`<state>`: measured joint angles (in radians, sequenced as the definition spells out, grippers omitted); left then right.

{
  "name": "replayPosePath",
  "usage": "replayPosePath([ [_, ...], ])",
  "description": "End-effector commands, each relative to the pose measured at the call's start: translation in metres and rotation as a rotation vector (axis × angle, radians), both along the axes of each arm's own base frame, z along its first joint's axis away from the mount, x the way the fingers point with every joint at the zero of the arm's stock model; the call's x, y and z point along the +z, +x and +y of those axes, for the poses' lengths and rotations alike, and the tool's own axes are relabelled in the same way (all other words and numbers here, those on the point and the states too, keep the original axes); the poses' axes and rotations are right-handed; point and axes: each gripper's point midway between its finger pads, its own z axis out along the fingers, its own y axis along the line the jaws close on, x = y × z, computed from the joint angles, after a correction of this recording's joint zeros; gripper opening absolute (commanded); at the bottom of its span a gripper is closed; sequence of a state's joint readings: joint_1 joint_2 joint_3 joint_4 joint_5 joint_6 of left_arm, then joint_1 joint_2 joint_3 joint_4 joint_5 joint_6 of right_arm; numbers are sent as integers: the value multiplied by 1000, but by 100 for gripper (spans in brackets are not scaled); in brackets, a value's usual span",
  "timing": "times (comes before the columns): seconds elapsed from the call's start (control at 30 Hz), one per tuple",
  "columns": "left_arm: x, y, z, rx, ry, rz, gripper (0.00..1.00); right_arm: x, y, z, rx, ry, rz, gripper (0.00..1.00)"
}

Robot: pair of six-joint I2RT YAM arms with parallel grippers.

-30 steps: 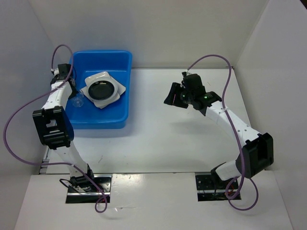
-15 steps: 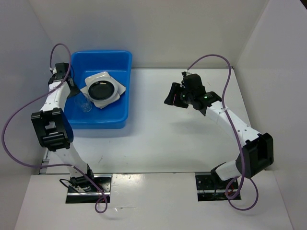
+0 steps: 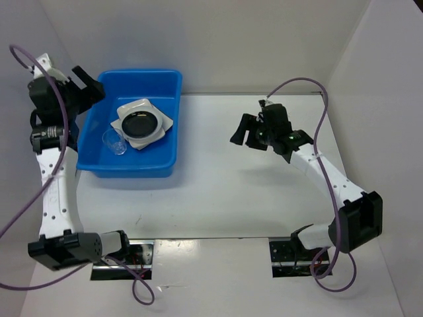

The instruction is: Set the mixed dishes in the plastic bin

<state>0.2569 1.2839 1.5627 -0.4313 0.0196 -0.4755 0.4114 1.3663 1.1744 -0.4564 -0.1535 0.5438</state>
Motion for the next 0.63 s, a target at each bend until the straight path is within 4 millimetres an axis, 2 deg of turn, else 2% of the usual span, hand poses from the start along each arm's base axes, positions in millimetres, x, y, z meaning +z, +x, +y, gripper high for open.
replayPosePath([
  [0.0, -58, 5, -46, -185, -128, 103, 100, 41, -2, -19, -5, 27, -125, 79],
  [0.07, -73, -11, -53, -189, -131, 125, 100, 40, -10, -33, -16, 30, -118, 88],
  [0.1, -81, -18, -61, -199, -132, 148, 100, 44, -20, -37, -12, 45, -135, 92],
  [0.13, -77, -28, -62, -180, -118, 137, 100, 44, -25, -44, -22, 49, -135, 94],
  [0.17, -92, -35, -63, -174, -107, 170, 100, 45, -30, -45, -22, 52, -142, 100],
  [0.2, -98, -42, -67, -173, -103, 189, 100, 45, -43, -50, -23, 60, -150, 100],
  [0.27, -97, -58, -63, -136, -71, 177, 100, 43, -54, -55, -37, 67, -153, 100],
  [0.3, -112, -64, -62, -122, -73, 212, 100, 36, -58, -59, -53, 55, -149, 100],
  [0.33, -115, -70, -61, -114, -71, 217, 100, 40, -67, -63, -71, 68, -162, 100],
  [0.37, -121, -71, -61, -113, -74, 230, 100, 40, -70, -65, -89, 80, -162, 100],
  [0.4, -124, -74, -61, -113, -74, 233, 100, 31, -77, -66, -94, 80, -139, 100],
  [0.47, -134, -76, -63, -121, -80, 248, 100, 36, -85, -74, -139, 92, -161, 100],
  [0.53, -130, -78, -64, -119, -85, 226, 100, 30, -89, -83, -188, 86, -163, 100],
  [0.6, -134, -84, -57, -79, -71, 226, 100, 43, -94, -92, -258, 123, -205, 100],
])
